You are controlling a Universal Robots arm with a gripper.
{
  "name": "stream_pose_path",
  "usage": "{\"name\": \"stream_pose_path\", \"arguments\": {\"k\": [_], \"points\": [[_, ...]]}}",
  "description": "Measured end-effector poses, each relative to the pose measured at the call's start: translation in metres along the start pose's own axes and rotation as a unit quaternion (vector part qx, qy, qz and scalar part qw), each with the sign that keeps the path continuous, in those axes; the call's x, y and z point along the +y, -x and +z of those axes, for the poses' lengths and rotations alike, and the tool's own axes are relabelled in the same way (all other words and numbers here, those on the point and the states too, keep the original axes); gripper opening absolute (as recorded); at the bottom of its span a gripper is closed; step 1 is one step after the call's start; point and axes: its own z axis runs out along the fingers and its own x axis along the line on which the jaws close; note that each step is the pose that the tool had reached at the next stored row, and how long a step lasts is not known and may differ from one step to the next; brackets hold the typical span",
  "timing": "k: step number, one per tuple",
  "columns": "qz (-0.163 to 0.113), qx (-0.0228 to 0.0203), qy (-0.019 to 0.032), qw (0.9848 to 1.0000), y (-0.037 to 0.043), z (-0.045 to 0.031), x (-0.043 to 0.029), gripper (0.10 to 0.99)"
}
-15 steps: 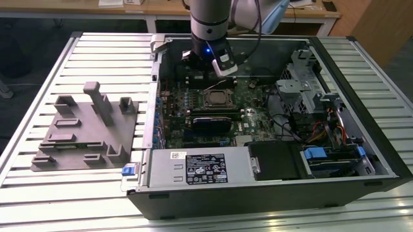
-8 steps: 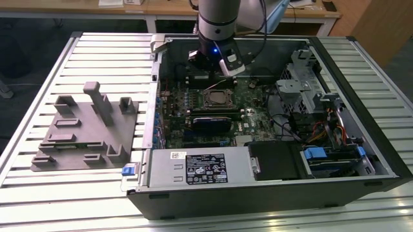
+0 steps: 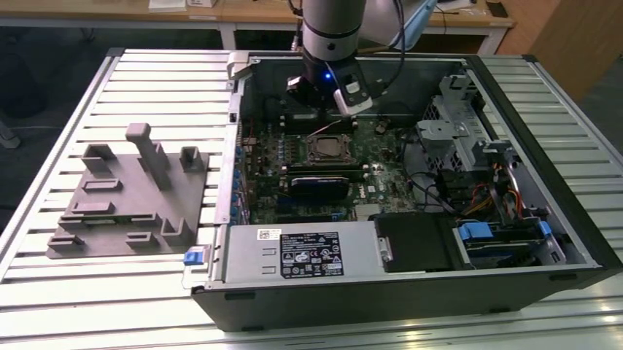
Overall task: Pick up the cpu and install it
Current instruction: 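Install the first cpu locking lever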
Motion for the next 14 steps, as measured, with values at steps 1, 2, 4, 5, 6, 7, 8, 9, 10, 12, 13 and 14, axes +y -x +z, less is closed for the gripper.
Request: {"name": "stream_pose_path", "arguments": {"k": [1,2,4,5,6,7,8,9,10,12,13,14], "points": [[0.000,-0.0026,-0.0002,1.0000,0.0000,0.0001,0.0000,0.106],[0.001,-0.0071,-0.0017,1.0000,0.0000,0.0002,0.0000,0.106],[0.004,-0.0179,-0.0059,0.9998,0.0000,0.0006,-0.0001,0.106],[0.006,-0.0225,-0.0071,0.9997,0.0000,0.0009,-0.0002,0.106],[0.007,-0.0258,-0.0077,0.9996,0.0000,0.0015,-0.0004,0.106],[0.009,-0.0279,-0.0080,0.9995,0.0000,0.0025,-0.0006,0.106],[0.010,-0.0285,-0.0082,0.9995,0.0000,0.0038,-0.0010,0.106],[0.011,-0.0289,-0.0084,0.9995,0.0000,0.0051,-0.0013,0.106],[0.012,-0.0292,-0.0087,0.9995,-0.0001,0.0062,-0.0016,0.106],[0.014,-0.0301,-0.0109,0.9994,-0.0001,0.0080,-0.0021,0.106],[0.015,-0.0307,-0.0132,0.9993,-0.0001,0.0085,-0.0022,0.106],[0.016,-0.0312,-0.0154,0.9993,-0.0001,0.0091,-0.0023,0.106]]}}
